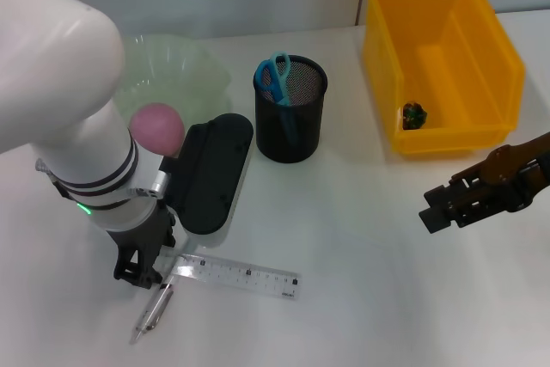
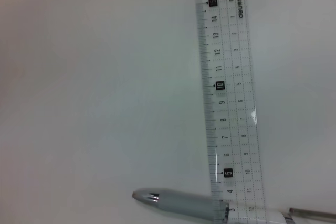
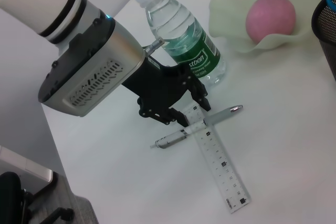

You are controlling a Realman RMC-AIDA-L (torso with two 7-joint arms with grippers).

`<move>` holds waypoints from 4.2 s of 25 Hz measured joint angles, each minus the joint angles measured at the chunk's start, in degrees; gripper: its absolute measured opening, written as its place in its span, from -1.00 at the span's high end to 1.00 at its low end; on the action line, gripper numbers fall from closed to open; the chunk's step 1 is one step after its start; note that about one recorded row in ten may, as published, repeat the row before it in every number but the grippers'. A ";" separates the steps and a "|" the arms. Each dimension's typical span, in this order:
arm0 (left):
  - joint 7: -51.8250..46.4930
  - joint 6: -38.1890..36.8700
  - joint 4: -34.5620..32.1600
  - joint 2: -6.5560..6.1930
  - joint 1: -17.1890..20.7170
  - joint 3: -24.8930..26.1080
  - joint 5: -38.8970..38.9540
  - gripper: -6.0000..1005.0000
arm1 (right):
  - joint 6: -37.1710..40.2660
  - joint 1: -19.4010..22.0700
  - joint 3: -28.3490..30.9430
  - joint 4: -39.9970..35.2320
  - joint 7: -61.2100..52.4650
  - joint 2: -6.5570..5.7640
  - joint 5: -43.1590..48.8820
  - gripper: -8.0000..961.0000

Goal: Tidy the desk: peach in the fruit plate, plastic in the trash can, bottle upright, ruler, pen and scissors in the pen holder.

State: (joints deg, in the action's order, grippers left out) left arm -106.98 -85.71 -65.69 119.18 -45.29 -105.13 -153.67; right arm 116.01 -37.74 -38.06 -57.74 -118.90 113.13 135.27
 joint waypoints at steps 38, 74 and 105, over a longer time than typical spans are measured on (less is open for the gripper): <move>-1.73 -2.62 -5.13 0.00 0.21 1.09 -2.46 0.21 | -1.50 -0.01 -0.76 2.19 1.05 -0.43 0.09 -0.12; -6.21 -12.12 -15.43 0.01 -1.02 7.31 -3.70 0.21 | -3.61 -0.10 -4.54 4.48 3.24 -0.51 0.71 -0.11; -12.34 -13.99 -22.79 -0.15 -1.47 14.13 0.69 0.20 | -4.70 8.54 15.17 24.36 11.32 -4.29 -13.07 -0.11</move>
State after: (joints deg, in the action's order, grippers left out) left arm -119.32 -99.69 -88.48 119.03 -46.76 -91.00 -152.98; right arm 111.31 -29.19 -22.88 -33.38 -107.58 108.84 122.20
